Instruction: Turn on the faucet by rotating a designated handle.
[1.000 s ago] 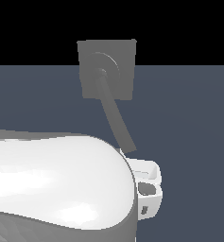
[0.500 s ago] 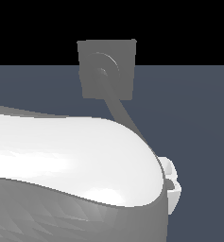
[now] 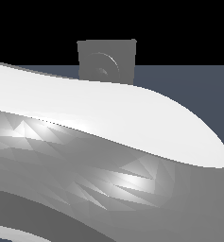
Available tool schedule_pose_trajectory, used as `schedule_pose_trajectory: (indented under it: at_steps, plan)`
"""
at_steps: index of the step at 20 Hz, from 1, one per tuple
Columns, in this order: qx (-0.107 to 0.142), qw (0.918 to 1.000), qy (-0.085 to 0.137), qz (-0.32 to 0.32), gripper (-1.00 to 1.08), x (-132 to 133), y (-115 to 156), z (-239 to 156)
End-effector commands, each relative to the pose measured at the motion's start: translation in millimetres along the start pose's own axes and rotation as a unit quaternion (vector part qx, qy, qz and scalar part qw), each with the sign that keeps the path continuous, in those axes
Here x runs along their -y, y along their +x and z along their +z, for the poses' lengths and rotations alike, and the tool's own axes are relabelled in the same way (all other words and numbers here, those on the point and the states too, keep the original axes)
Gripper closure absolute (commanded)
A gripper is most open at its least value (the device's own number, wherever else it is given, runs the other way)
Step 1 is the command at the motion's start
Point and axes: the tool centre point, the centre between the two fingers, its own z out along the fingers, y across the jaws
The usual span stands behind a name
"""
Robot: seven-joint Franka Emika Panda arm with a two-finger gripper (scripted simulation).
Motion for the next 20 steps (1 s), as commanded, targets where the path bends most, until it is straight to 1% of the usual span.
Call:
schedule_pose_trajectory:
  at_steps: [1,15,16,17,20]
  plan:
    - [-0.016,0.9999,-0.001,-0.001,1.08,-8,19,4]
    - [-0.024,0.9997,-0.003,-0.003,1.08,-45,57,4]
    - [-0.024,0.9997,-0.003,-0.003,1.08,-45,57,4]
    - [-0.003,0.9998,-0.005,0.02,1.08,-37,34,-1]
    - [-0.004,0.9998,-0.005,0.018,1.08,-39,45,-1]
